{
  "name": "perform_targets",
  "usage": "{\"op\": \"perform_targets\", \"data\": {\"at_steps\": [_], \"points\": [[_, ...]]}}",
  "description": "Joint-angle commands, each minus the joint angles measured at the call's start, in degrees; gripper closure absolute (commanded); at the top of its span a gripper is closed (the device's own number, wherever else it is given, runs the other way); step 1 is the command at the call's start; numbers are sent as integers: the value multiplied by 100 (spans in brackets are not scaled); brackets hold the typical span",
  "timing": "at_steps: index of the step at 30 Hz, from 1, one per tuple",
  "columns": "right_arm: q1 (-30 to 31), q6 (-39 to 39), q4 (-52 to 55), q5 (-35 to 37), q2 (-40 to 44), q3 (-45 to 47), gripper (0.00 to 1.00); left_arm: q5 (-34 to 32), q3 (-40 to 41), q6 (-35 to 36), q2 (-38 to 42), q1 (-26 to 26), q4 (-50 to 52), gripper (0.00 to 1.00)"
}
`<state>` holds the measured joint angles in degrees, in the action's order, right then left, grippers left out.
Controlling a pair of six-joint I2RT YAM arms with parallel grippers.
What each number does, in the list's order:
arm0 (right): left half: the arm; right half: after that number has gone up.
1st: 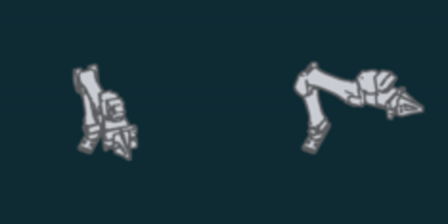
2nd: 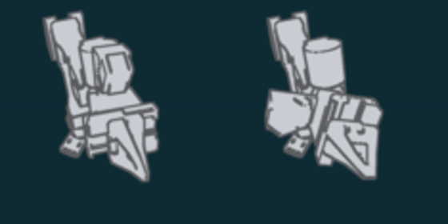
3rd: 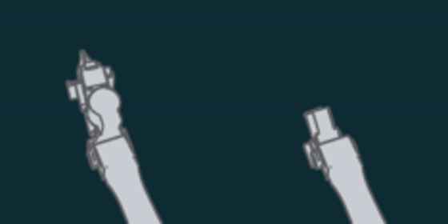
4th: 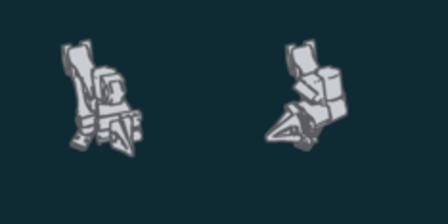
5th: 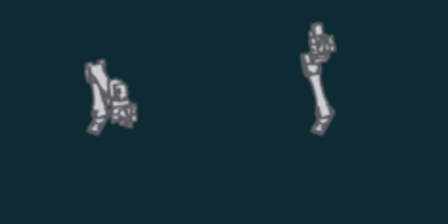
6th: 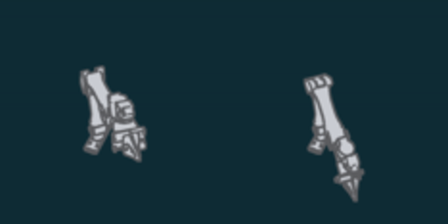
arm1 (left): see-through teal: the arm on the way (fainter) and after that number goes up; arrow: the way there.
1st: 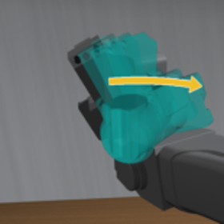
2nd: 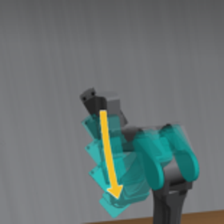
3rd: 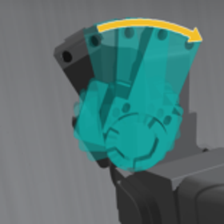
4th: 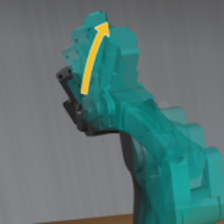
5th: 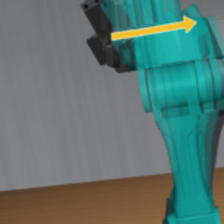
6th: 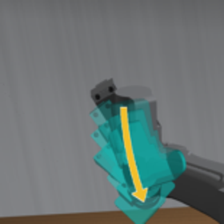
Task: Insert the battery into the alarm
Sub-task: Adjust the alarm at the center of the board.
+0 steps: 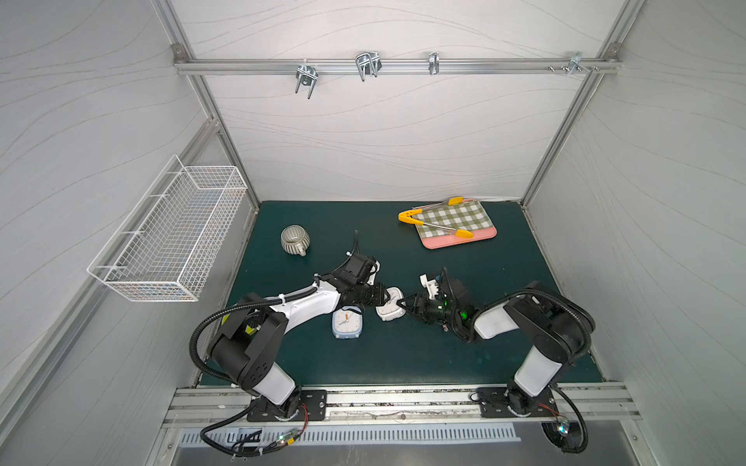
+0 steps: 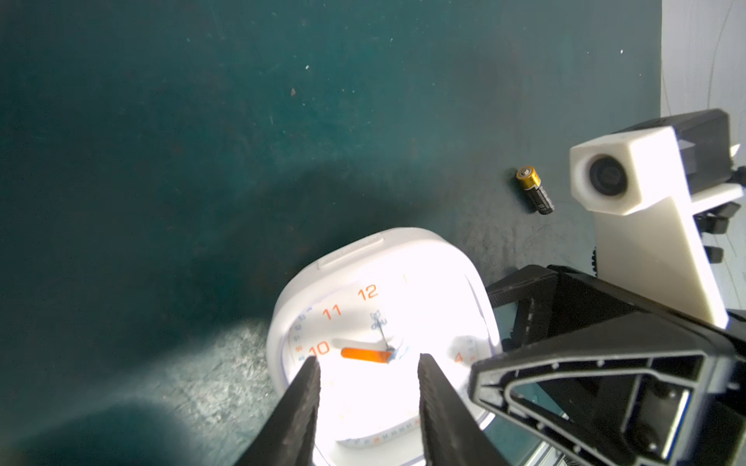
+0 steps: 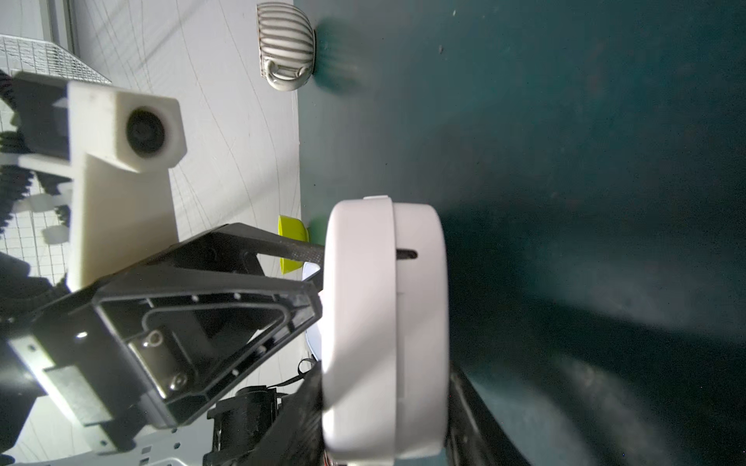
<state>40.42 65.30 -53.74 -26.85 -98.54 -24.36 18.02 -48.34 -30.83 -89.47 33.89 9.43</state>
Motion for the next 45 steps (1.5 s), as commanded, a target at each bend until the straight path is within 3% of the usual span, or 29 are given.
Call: {"op": "perform_targets", "data": {"at_steps": [1,6,9,12,14,18,22,24,27,30,33,37,40,45], "points": [[-17,-76,19,-55,74,-69,56,-50,78,-64,114,30,-44,55],[-61,-393,514,9,521,-67,57,-235,0,-79,696,28,216,52],[-61,-1076,1576,190,1111,-197,57,-535,-61,-89,1162,23,473,46],[-67,-2129,2813,489,1828,-417,59,-793,-56,-125,1634,-67,643,35],[-105,-2701,3485,671,2297,-578,61,-813,110,-133,1970,-234,477,21],[-563,-2868,3474,-75,2699,-676,64,150,737,-571,2418,-989,-568,1],[-996,-2540,2987,-850,2924,-614,63,761,807,-367,2655,-1218,-982,1],[-1045,-2768,3355,-744,3089,-703,63,870,764,-280,2743,-1218,-988,0],[-786,-4049,5244,553,3369,-1343,63,564,790,-279,2938,-1218,-882,0],[-164,-5127,6576,2552,3316,-2020,63,13,747,-411,3058,-1225,-428,0],[463,-5878,7177,4211,2984,-2549,63,-200,462,-696,2905,-1394,263,0],[1239,-6862,7465,6320,2194,-3150,63,262,316,-1282,2648,-1949,687,1],[1569,-7334,7399,7301,1565,-3436,63,346,348,-1460,2688,-2227,854,0],[1883,-7779,7106,8127,650,-3721,63,205,377,-1342,3010,-2395,1110,0]]}}
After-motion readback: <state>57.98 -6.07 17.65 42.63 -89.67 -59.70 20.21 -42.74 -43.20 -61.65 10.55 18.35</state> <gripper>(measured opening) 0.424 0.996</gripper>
